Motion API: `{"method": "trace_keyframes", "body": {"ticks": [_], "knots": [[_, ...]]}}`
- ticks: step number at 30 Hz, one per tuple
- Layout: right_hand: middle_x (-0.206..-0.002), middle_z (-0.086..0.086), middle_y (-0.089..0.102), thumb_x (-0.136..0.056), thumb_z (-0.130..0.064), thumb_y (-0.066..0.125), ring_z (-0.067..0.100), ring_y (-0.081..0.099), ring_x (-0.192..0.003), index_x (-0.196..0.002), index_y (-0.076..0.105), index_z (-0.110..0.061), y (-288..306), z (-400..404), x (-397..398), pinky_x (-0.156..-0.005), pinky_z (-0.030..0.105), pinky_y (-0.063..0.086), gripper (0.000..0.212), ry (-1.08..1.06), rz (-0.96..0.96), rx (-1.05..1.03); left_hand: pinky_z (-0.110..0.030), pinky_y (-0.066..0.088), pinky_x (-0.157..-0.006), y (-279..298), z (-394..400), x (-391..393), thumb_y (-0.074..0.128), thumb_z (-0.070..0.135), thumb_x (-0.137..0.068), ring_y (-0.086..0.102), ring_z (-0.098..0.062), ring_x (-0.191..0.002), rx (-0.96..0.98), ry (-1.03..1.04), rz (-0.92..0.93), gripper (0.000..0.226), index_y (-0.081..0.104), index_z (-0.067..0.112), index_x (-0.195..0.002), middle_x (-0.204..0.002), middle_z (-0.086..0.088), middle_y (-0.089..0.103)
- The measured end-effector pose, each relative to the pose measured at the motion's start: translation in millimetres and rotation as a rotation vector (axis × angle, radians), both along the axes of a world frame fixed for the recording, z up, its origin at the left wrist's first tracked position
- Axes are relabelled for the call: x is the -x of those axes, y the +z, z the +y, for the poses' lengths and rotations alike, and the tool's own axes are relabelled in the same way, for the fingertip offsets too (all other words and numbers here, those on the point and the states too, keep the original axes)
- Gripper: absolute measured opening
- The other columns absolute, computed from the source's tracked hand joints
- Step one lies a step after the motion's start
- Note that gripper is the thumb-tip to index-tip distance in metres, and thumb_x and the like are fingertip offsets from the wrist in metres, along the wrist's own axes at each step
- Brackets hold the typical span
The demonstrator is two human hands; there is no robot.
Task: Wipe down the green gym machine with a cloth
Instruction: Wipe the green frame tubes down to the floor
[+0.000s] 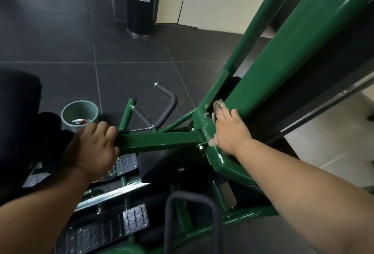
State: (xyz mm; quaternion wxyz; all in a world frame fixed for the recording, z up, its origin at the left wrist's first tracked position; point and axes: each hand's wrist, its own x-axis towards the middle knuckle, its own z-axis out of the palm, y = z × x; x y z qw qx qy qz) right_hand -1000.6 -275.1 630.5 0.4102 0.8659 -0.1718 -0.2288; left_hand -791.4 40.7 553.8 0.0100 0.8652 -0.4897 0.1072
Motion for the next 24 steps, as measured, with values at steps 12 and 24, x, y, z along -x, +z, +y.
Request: {"method": "trace_keyframes", "body": {"ticks": [12, 24], "knots": [[-0.165, 0.01, 0.031, -0.097, -0.043, 0.044, 0.036, 0.021, -0.154, -0.156, 0.041, -0.009, 96.0, -14.9, 7.8, -0.118, 0.055, 0.003, 0.068, -0.048, -0.404, 0.136, -0.047, 0.043, -0.08, 28.5, -26.8, 18.2, 0.067, 0.034, -0.087, 0.054, -0.037, -0.092, -0.113, 0.203, 0.18, 0.021, 0.065, 0.015, -0.098, -0.096, -0.011, 0.063], [-0.158, 0.016, 0.043, -0.098, -0.039, 0.026, 0.041, 0.028, -0.151, -0.152, 0.049, -0.008, 88.0, -41.3, 30.9, -0.121, 0.06, 0.008, 0.066, 0.276, -0.237, 0.181, -0.04, 0.046, -0.096, 100.2, -156.9, 110.2, 0.053, 0.034, -0.099, 0.055, -0.032, -0.117, 0.008, 0.099, 0.393, 0.034, 0.06, 0.023, -0.129, -0.125, -0.004, 0.063]]}}
